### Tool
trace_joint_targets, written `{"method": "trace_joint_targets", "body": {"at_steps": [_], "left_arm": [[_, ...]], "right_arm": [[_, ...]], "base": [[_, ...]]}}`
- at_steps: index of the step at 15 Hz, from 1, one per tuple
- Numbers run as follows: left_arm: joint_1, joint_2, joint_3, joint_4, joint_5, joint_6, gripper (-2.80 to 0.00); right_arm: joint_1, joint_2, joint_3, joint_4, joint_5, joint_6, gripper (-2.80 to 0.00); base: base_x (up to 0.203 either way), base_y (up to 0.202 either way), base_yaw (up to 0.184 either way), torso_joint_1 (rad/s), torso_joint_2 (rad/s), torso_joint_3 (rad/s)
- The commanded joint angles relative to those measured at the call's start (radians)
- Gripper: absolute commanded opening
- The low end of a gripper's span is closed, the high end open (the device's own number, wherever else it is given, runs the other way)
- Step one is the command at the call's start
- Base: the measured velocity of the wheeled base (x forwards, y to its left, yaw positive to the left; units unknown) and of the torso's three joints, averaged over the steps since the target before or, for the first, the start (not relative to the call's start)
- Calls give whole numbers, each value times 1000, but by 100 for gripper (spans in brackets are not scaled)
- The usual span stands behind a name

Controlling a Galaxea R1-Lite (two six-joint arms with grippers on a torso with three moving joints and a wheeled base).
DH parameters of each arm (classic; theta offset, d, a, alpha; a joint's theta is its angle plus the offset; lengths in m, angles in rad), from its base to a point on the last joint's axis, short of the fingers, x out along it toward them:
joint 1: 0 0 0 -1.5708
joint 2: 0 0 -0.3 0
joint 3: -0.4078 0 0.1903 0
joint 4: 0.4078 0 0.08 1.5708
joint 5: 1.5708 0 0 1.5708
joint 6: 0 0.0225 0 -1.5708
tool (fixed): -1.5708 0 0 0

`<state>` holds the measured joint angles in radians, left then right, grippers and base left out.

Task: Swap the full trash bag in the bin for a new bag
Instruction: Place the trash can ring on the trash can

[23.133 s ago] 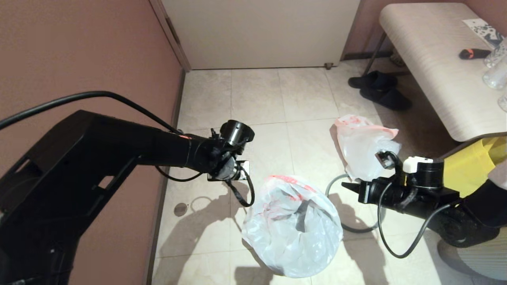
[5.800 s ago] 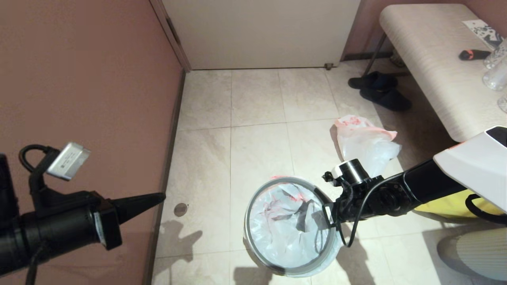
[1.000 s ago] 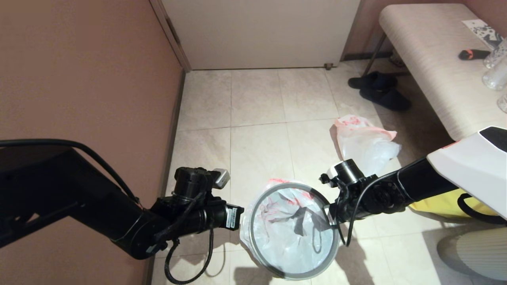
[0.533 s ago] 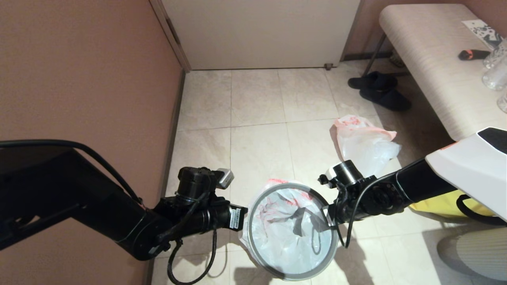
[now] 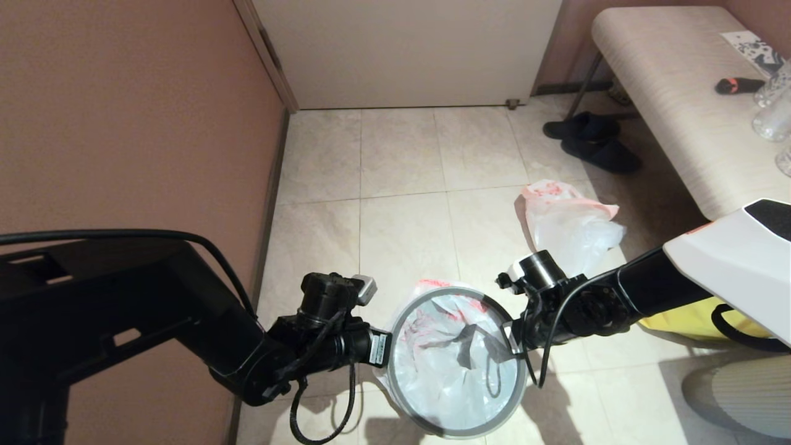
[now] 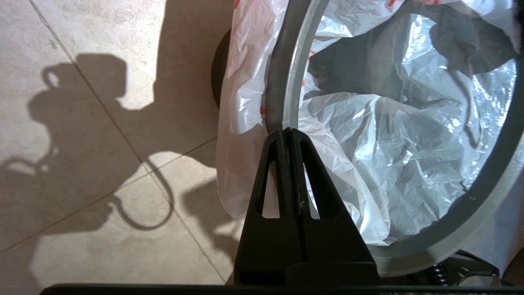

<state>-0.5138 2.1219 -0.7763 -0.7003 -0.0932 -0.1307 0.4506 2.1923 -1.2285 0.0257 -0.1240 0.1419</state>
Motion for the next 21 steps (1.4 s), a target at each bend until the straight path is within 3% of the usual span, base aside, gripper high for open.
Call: {"method": "trace_joint_targets", "body": {"at_steps": [1,17,18,21], "left_arm": [[0,43,-6,-4,1,-1,-280],[-18,135,-21,-47,9,-1,-280],[-18,126,-20,-47,9,-2,-280],[-18,102,-14,-45,15,-3,-280]], "right_arm": [[0,3,0,-1,0,1,-280],[9,-2,-1,-3,4,1,-280],[10,-7,-2,-2,4,1,0],[15,-43,0,7,4,5,0]], "base": [[0,0,0,0,0,0],[0,0,0,0,0,0],[0,0,0,0,0,0],[0,0,0,0,0,0]]}}
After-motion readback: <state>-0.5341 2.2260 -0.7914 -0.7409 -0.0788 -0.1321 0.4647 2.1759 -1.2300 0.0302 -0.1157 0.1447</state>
